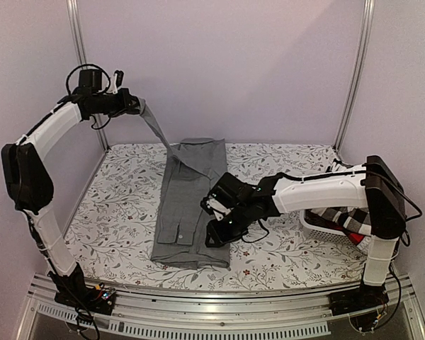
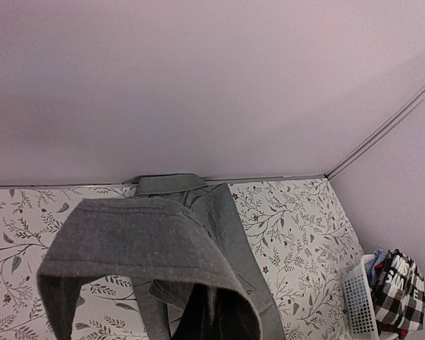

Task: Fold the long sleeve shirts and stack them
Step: Fold the 1/3-folded shirt at the center of the board, then fold the sleeve at the center of the board.

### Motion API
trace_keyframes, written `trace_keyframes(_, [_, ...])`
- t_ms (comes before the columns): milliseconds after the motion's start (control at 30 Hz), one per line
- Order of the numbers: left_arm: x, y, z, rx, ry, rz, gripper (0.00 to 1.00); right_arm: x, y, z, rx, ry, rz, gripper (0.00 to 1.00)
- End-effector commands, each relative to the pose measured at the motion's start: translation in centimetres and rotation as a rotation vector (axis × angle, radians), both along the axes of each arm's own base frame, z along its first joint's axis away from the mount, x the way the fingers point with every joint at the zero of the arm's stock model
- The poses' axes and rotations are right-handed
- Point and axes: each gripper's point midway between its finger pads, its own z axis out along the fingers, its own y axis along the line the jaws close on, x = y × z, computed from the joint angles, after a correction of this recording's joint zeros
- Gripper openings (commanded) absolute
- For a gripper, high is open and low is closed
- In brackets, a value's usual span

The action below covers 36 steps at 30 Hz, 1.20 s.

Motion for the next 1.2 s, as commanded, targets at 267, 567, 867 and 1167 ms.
trace_keyframes(267, [-4.8,-4.7,1.6,-0.012,-0.236,-0.338,0.0,16.5,-3.8,9.6,0.15,-0.262,-0.317,0.35])
trace_keyframes(567, [-10.0,-13.3,-4.0,0.016,-0.103,-0.658,0.0,22.9,-6.3,8.3,0.15,-0.274,-0.41,0.35])
trace_keyframes(867, [-16.2,-21.0,-13.6,0.076,0.172,-0.887,0.0,23.7,-8.7,6.0,0.128,-0.249,-0.447,0.35])
trace_keyframes(1167, [-19.3,-22.7,-19.6,0.154,0.364,-0.951,0.0,23.2,-9.2,5.1,0.123,-0.238,-0.452,0.35])
